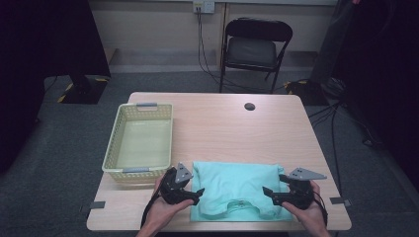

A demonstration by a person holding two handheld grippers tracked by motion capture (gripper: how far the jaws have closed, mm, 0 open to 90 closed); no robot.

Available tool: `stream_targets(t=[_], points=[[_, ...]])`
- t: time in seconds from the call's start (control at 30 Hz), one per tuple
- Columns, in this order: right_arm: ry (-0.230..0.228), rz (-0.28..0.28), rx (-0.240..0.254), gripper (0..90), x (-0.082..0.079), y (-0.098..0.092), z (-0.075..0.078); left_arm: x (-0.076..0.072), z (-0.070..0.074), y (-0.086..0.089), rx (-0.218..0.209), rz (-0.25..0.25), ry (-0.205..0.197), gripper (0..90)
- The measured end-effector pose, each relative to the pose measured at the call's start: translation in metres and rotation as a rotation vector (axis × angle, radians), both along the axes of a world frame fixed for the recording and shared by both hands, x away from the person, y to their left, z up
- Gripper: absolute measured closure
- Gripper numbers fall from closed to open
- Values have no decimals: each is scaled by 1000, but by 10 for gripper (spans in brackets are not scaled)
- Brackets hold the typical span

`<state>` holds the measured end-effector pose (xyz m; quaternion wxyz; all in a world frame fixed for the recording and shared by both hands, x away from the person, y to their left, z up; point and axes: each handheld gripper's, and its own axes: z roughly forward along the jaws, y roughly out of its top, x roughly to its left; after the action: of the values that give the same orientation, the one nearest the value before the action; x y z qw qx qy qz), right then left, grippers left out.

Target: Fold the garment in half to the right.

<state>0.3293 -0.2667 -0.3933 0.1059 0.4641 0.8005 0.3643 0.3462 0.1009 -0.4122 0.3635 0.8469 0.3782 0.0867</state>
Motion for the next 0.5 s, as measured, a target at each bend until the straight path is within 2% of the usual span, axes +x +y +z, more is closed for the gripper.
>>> stream_targets(t=[0.37, 0.5], points=[[-11, 82, 9, 240, 6, 39, 2, 22, -12, -24, 1, -16, 29, 177], [-2, 109, 1, 256, 7, 53, -5, 20, -18, -27, 3, -31, 39, 177]])
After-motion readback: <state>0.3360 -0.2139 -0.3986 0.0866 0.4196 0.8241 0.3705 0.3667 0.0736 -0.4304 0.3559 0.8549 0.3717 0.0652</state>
